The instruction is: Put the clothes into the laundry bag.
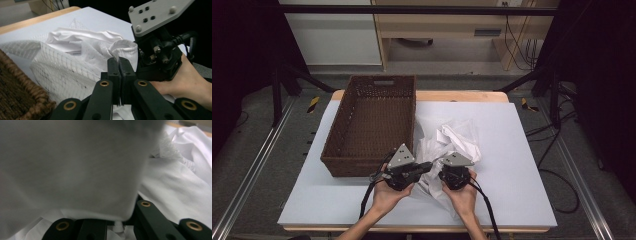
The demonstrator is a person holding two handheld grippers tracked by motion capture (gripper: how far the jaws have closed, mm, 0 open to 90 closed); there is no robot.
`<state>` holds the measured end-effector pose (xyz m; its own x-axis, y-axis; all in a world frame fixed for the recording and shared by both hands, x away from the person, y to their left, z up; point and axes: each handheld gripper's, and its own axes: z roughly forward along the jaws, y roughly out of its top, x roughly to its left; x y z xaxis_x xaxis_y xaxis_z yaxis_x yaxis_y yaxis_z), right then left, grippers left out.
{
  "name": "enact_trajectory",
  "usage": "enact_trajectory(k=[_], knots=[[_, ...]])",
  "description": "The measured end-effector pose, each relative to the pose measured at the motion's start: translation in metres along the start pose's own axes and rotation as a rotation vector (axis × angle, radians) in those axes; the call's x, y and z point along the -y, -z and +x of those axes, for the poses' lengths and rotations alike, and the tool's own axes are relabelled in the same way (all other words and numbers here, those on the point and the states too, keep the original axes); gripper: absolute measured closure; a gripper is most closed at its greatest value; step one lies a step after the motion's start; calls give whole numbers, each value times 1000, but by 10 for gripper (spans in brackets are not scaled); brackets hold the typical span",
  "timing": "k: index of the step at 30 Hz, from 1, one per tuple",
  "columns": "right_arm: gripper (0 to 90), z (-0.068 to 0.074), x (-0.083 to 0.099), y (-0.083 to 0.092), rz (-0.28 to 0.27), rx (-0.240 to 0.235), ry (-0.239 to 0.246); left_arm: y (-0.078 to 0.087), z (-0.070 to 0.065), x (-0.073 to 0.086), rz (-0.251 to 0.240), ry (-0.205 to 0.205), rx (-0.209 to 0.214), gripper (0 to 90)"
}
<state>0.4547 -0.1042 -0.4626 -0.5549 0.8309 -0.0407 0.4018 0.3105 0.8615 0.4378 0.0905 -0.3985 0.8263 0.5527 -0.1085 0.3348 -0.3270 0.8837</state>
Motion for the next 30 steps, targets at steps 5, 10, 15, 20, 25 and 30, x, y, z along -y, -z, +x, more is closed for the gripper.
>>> enact_trajectory(k=[5, 10, 15, 20, 25, 30], knots=[[682, -16, 0, 28, -71, -149, -47, -2, 10, 11, 29, 27, -19, 885], [597, -43, -9, 76, -164, -88, -45, -2, 9, 13, 34, 26, -26, 884], [405, -73, -9, 62, -106, -15, -112, -3, 9, 14, 35, 23, -29, 883], [594, -71, -1, 26, -9, -77, -106, -2, 10, 13, 39, 16, -37, 883], [871, -72, -3, 39, 4, -121, -94, -2, 10, 13, 36, 22, -36, 883], [872, -60, -7, 64, -75, -165, -55, -1, 9, 12, 31, 32, -38, 882]])
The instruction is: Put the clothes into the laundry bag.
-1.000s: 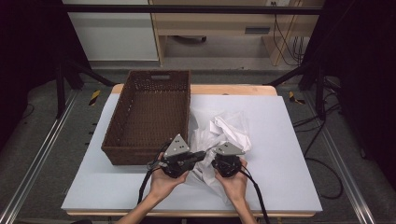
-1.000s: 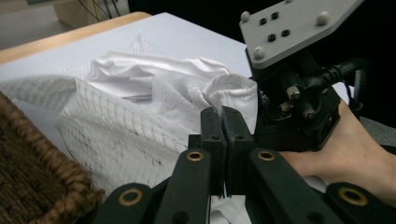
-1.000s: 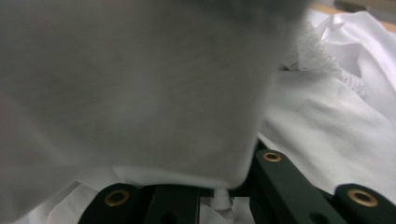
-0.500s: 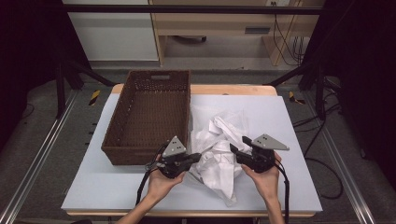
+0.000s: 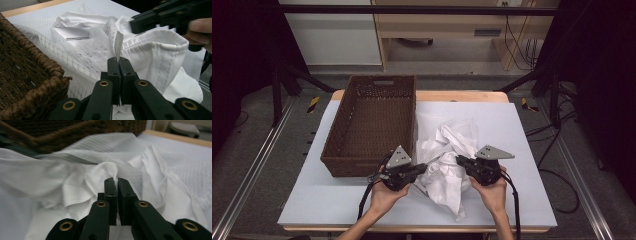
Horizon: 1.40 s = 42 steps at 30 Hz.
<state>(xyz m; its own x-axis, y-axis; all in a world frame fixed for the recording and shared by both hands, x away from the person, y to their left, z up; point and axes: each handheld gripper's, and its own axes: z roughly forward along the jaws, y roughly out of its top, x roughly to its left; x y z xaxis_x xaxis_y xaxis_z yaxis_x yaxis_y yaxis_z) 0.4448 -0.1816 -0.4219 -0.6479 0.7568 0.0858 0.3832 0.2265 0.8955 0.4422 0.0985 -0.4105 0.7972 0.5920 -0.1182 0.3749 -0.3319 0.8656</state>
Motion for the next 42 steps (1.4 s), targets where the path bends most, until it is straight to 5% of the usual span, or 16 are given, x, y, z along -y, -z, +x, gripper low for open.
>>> enact_trajectory(k=[4, 7, 10, 14, 16, 19, 25, 30, 34, 36, 39, 42], knots=[[868, 30, -5, 7, -27, -73, 74, 4, 0, -3, -16, 12, 4, 883], [869, 47, -1, -12, 15, -117, 100, 7, -3, -8, -32, 7, 10, 883], [870, 53, 6, -41, 73, -63, 106, 9, -7, -10, -37, -5, 29, 885], [870, 38, 10, -67, 67, 125, 60, 7, -17, -10, -15, -40, 36, 885], [868, 30, 12, -72, 36, 132, 4, 3, -18, -7, -2, -49, 29, 885], [817, 31, 12, -66, 36, 123, 28, -2, -13, -2, 14, -34, 24, 883], [715, 22, -5, -18, -22, 19, 1, -4, -5, 2, 20, -5, 14, 883], [601, 1, -14, 21, -116, 121, -15, -7, -5, 4, 27, -7, 15, 883], [494, -22, 5, 5, -31, 138, -89, -9, -5, 5, 31, -10, 16, 882], [556, -26, 14, -10, 28, 116, -107, -10, -5, 6, 33, -7, 15, 882], [795, -26, 17, -14, 48, 74, -96, -10, -4, 6, 34, -7, 14, 882], [850, -22, 12, -5, 39, 57, -75, -9, -4, 6, 31, 0, 14, 882]])
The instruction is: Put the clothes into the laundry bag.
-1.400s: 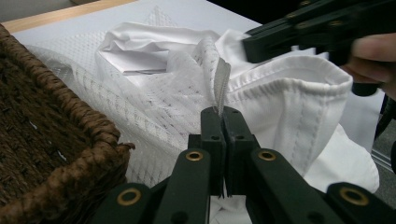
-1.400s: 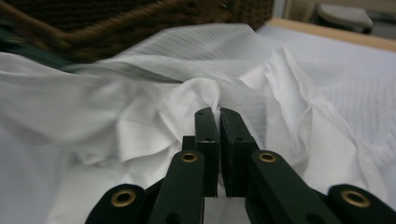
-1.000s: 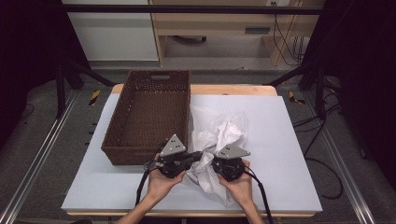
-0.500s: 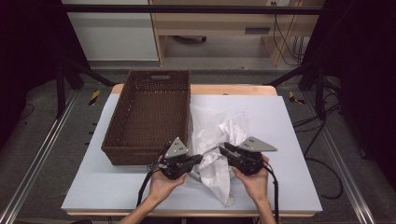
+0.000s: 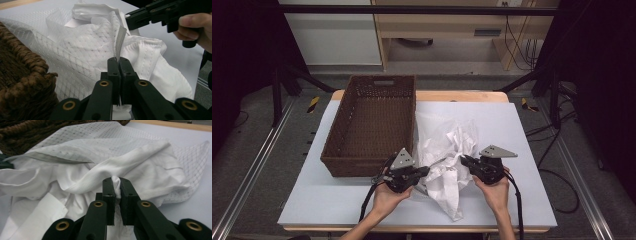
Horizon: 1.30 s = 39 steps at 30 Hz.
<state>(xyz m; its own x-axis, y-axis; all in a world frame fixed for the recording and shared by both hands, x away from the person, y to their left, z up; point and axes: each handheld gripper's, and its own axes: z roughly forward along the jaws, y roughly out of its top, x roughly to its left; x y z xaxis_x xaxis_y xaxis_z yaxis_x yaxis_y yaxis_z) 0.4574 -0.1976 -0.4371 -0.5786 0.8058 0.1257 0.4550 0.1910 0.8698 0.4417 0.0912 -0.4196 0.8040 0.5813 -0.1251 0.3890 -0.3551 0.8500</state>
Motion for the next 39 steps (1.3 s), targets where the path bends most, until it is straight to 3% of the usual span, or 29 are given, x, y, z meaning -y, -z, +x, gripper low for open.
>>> enact_trajectory(k=[2, 5, 7, 9, 11, 12, 15, 16, 19, 21, 23, 27, 30, 33, 36, 38, 39], knots=[[852, 6, -3, 7, -28, -28, 16, 1, 1, 0, -4, 6, 0, 882], [852, 27, -10, 16, -83, -148, 84, 3, 2, -2, -13, 17, 2, 882], [851, 48, -11, 13, -84, -229, 145, 5, 3, -3, -23, 23, 3, 883], [849, 61, -10, 5, -63, -264, 172, 8, 2, -5, -37, 24, 2, 884], [849, 71, -6, -11, -28, -269, 186, 12, -1, -8, -53, 14, 4, 884], [849, 74, -3, -20, -2, -258, 193, 14, -3, -9, -59, 4, 4, 885], [846, 78, 7, -47, 45, -134, 210, 17, -10, -12, -68, -25, 23, 887], [847, 74, 10, -57, 40, -86, 192, 17, -13, -12, -64, -36, 23, 888], [847, 60, 12, -72, -17, -41, 95, 13, -18, -10, -48, -58, 14, 887], [845, 57, 13, -75, -44, 8, 107, 9, -14, -7, -35, -41, 23, 887], [832, 58, 14, -74, -58, 11, 117, 6, -10, -4, -22, -21, 29, 886], [734, 56, 10, -55, -50, -28, 111, 2, -3, 1, -4, -2, 13, 884], [681, 54, 7, -26, -45, -73, 103, -1, -1, 3, 2, 3, 5, 884], [663, 46, 3, 3, -59, -88, 99, -3, -1, 5, 9, 4, 1, 884], [614, 28, -5, 27, -125, -6, 70, -5, -1, 5, 13, -2, -1, 883], [536, 15, -6, 32, -139, 95, 57, -6, -1, 5, 17, -4, -2, 883], [518, 8, -4, 30, -134, 119, 46, -7, -1, 6, 20, -6, -1, 883]])
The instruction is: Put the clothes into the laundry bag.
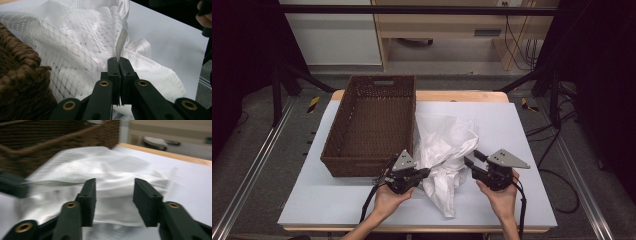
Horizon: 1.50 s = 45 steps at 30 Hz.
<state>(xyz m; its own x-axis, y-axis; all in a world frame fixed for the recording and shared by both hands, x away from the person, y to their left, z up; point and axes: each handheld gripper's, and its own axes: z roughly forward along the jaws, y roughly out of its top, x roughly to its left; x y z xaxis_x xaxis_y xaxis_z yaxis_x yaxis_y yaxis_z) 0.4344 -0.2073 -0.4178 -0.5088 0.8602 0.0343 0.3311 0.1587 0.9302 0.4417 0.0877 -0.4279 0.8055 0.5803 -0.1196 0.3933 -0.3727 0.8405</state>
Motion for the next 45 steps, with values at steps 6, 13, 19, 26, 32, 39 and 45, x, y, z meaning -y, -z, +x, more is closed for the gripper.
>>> enact_trajectory(k=[6, 13, 19, 26, 32, 39, 45], knots=[[361, -18, 21, -33, 84, 31, -29, -1, 1, 1, 6, -2, -1, 882], [419, -24, 33, -64, 125, 0, -70, -2, 3, 1, 3, 4, -6, 882], [898, -22, 38, -69, 216, 29, -29, -4, 3, 1, 8, 4, -5, 882], [900, -18, 21, -34, 99, -23, -20, -1, 4, 0, -1, 15, -5, 881], [451, -18, 2, -25, -31, 54, -52, -2, 4, 0, 0, 14, -2, 881], [359, -22, 16, -65, 92, 40, -103, -2, 5, 0, -1, 14, -2, 881], [873, -23, 21, -63, 132, -42, -119, -2, 5, 0, -2, 13, -4, 881]])
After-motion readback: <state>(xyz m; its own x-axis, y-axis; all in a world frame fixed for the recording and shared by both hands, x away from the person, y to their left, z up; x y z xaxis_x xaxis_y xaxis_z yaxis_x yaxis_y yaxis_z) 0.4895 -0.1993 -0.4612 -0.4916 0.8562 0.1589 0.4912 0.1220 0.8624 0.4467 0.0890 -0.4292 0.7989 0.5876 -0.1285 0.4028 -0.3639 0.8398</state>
